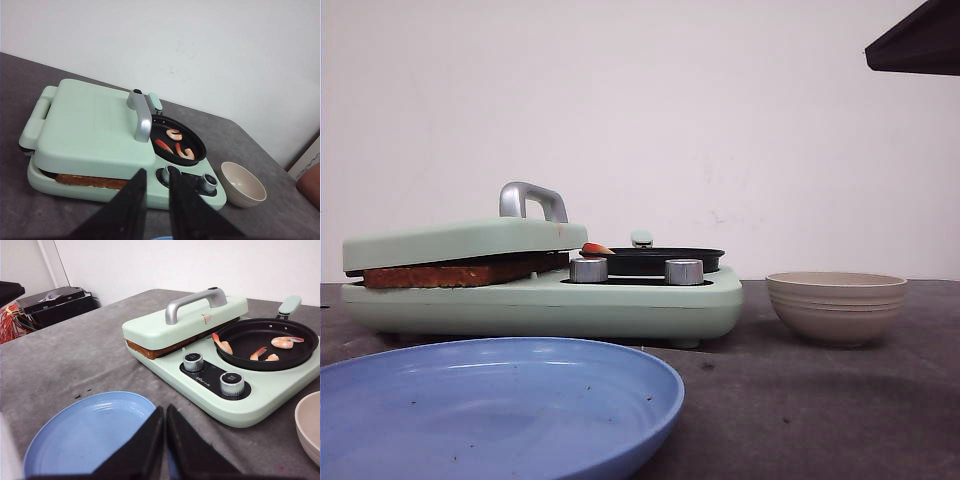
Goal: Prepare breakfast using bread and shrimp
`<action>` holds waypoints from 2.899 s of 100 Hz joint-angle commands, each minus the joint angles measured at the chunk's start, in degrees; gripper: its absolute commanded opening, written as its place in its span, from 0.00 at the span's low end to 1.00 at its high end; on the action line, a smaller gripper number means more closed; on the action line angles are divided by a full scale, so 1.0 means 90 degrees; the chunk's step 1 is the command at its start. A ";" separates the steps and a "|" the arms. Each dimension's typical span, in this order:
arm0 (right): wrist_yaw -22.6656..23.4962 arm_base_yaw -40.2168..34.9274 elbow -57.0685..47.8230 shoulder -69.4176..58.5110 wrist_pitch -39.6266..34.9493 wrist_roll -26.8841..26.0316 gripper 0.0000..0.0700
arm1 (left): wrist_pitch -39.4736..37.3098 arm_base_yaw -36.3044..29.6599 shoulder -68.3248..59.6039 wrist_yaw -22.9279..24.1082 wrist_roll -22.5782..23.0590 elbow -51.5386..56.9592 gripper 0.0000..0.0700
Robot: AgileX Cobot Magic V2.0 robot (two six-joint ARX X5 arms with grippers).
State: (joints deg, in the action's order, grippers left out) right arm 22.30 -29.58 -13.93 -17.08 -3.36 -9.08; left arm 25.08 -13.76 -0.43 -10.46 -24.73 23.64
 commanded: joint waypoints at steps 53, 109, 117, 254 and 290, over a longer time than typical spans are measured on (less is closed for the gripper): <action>-0.0007 -0.0032 -0.0036 0.0000 0.0087 -0.0068 0.00 | -0.2001 0.0903 0.0027 0.1416 0.2492 -0.1236 0.00; -0.0005 -0.0032 -0.0039 0.0002 0.0092 -0.0068 0.00 | -0.1579 0.1409 0.0027 0.1117 0.2625 -0.2538 0.00; -0.0005 -0.0032 -0.0039 0.0002 0.0090 -0.0068 0.00 | -0.1598 0.1401 0.0027 0.1095 0.2625 -0.2538 0.00; -0.3555 0.1241 0.1472 0.1826 -0.0797 0.1523 0.00 | -0.1591 0.1404 0.0022 0.1115 0.2628 -0.2535 0.00; -0.3478 0.1647 0.1477 0.1875 -0.0767 0.1557 0.00 | -0.1591 0.1404 0.0022 0.1117 0.2628 -0.2533 0.00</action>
State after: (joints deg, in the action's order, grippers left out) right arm -8.62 -14.94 -1.02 -0.23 -9.72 4.71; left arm 10.59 -1.15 -0.30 -0.27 -2.00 1.83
